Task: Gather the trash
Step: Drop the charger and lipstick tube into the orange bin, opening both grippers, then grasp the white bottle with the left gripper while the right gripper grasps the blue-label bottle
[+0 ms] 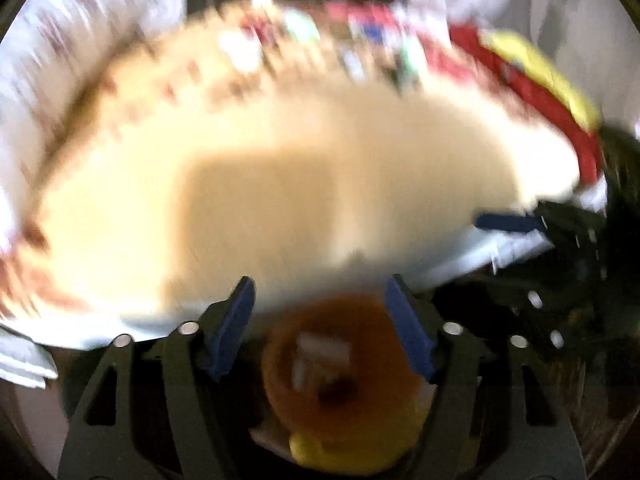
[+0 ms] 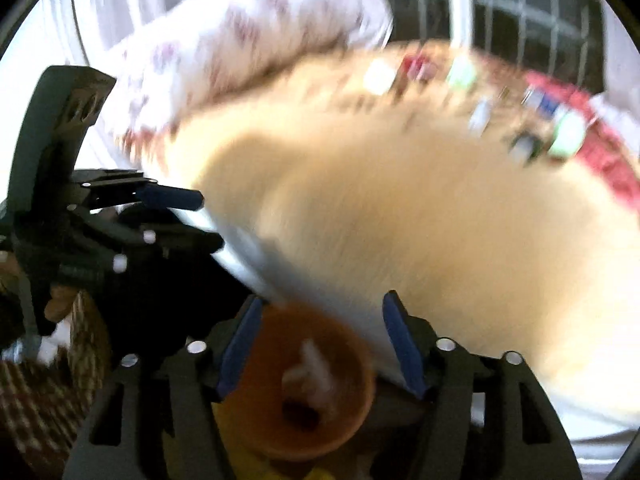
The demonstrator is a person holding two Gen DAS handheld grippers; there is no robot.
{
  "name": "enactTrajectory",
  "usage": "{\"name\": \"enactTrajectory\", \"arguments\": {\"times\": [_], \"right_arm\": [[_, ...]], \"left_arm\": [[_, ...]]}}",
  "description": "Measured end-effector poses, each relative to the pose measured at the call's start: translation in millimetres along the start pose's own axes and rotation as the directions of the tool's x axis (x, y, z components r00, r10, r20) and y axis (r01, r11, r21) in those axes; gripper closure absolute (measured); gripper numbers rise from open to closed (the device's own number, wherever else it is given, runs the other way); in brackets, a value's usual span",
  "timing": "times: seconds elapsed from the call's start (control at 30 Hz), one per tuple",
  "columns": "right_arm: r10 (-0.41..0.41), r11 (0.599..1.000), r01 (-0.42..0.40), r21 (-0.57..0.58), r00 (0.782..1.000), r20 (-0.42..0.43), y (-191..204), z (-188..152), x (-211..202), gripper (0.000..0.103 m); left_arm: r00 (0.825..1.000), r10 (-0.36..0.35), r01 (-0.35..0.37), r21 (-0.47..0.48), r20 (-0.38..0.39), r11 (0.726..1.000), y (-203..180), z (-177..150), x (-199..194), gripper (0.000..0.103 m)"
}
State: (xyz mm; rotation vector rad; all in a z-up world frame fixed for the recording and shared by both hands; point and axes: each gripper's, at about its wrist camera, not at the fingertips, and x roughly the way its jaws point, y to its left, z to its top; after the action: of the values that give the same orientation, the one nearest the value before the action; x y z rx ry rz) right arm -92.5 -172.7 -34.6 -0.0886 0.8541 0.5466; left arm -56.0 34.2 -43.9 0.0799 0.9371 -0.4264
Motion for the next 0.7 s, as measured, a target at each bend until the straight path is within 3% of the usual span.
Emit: {"name": "enactTrajectory", "arguments": {"times": [0.1,0.2,0.33,0.5,0.7], "right_arm": [[-0.103,0.995,0.101,0.028,0.989,0.110,-19.6,24.6,-13.8,0.036],[-0.183,0.982,0.172,0.075,0.967,0.176,-38.8,40.1,-21.7,0.036],[-0.224,0.972,0.202,0.116,0.951,0.215,-59.3,48.6,-29.1,0.034],[-0.231,0.970,0.207,0.130,0.950,0.212,-65.8,48.4,-16.5,0.032],[-0.250,0.964,0.224,0.145,0.948,0.197,-76.5,47.6,-6.8,0.032]], "left_arm": [[0.988,0.057,-0.050,-0.053,0.142,0.997,8.3,47.3,-6.6,0.026],[0.976,0.120,-0.102,-0.109,0.182,0.989,19.2,95.4,7.8,0.026],[0.965,0.199,-0.164,-0.199,0.171,0.966,40.2,143.8,45.3,0.026],[0.961,0.248,-0.204,-0.289,0.122,0.935,59.0,193.4,97.6,0.026],[0.945,0.323,-0.290,-0.336,0.045,0.896,75.4,224.7,147.4,0.026]]}}
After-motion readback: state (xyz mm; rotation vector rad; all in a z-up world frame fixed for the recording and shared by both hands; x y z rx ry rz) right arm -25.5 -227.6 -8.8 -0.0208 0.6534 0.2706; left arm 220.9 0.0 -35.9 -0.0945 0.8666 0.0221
